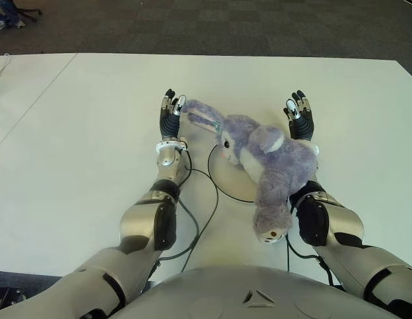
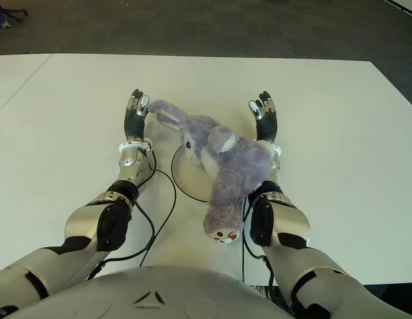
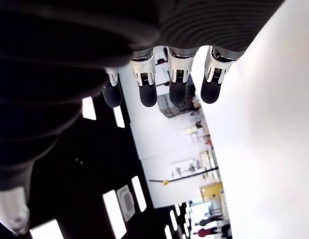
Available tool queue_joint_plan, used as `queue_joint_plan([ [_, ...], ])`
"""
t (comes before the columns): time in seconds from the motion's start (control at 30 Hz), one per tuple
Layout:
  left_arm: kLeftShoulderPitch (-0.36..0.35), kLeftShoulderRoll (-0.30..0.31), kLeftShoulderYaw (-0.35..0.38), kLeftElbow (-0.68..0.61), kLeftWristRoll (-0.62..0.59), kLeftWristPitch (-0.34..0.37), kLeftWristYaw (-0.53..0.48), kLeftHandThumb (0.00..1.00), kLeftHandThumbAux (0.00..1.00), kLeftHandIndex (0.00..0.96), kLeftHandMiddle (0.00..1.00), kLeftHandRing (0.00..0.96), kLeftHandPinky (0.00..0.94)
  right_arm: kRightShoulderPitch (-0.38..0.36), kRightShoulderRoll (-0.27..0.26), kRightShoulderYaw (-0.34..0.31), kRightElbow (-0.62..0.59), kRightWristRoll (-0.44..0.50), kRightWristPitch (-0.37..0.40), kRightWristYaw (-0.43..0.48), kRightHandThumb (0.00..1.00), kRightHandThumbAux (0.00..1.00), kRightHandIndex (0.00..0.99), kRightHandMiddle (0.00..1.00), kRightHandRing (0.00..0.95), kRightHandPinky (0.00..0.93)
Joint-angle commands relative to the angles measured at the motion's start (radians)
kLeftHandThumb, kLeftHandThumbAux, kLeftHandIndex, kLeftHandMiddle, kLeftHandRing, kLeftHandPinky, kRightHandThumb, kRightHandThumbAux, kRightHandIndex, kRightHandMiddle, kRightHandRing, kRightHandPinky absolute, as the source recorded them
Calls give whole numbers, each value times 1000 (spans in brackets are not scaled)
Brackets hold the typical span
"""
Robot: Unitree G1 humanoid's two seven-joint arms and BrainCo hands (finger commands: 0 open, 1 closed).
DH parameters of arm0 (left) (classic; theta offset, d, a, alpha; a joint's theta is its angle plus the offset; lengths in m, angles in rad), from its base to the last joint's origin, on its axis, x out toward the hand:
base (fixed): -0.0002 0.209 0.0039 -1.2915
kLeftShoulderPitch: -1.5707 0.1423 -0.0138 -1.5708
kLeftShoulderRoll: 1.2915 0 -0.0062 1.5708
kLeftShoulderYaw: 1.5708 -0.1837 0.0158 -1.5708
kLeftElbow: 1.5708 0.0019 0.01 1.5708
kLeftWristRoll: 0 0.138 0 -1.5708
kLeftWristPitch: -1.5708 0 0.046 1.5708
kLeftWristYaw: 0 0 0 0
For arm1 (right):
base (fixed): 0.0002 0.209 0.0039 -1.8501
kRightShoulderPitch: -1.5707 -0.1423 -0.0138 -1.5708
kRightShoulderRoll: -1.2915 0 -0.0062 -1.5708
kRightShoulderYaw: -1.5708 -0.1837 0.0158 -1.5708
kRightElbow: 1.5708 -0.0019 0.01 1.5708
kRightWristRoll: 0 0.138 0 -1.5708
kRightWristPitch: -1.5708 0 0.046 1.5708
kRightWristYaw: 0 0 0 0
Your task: Put the doll into the plate.
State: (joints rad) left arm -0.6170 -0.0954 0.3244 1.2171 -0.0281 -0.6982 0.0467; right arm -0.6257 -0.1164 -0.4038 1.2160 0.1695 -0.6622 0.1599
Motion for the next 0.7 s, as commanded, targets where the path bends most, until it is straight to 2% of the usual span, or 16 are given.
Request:
queue_joint_plan([
  [0.03, 280, 11, -57, 113, 72, 6, 70, 0, 439, 23, 8, 0, 0, 330, 29, 9, 117, -36, -33, -21, 0, 567, 93, 73, 46, 33],
  [0.2, 295, 7, -65, 119, 78, 30, 72, 0, 446, 24, 7, 0, 0, 334, 20, 10, 122, -42, -16, -17, 0, 559, 96, 75, 47, 27],
  [0.7, 289, -18, 10, 115, -24, 35, -44, 0, 478, 19, 10, 0, 0, 317, 21, 6, 118, -40, -11, -1, 0, 546, 93, 78, 50, 37],
])
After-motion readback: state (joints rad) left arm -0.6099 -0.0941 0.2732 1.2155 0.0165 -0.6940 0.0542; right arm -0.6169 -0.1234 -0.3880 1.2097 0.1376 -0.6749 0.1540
